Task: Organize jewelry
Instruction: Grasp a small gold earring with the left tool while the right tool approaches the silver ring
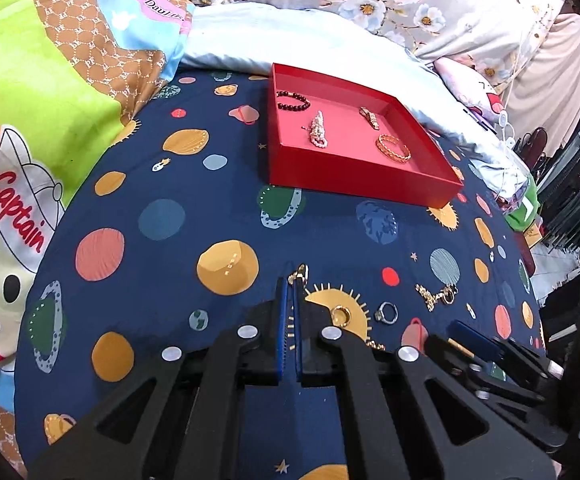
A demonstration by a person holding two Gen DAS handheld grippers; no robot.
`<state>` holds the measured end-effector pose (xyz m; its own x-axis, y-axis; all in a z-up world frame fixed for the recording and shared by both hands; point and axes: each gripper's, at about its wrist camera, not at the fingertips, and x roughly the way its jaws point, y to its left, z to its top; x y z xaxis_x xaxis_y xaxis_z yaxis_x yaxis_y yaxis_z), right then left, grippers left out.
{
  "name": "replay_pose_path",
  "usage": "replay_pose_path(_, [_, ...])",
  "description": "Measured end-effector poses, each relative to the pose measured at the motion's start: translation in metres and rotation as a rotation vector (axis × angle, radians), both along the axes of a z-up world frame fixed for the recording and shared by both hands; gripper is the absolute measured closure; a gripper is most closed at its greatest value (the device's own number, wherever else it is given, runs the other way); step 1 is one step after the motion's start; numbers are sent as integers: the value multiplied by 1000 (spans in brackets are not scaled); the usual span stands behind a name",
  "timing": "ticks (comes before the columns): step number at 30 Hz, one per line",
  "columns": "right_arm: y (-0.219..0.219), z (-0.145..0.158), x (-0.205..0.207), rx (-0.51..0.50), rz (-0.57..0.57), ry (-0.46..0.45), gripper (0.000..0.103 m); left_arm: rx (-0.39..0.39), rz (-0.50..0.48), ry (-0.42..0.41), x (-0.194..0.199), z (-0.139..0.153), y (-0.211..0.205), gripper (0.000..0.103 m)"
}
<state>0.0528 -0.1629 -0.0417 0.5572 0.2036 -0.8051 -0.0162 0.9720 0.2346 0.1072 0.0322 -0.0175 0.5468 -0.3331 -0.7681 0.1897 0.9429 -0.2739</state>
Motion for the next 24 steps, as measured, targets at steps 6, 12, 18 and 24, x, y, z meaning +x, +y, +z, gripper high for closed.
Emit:
replay_pose_path(6, [21,-9,19,-19,34,8,60,-6,-17,13,-4,-3,1,101])
replay_pose_path(12, [21,-15,29,-24,26,20,60,1,-42,13,1,-9,-9,94])
replay_pose_path(18, [21,-16,31,-36,32,21,60,5,-68,8,21,-19,-30,75])
replay_pose_path(24, [21,-15,31,-25,36,21,60,11,-62,47,37,-35,-34,99])
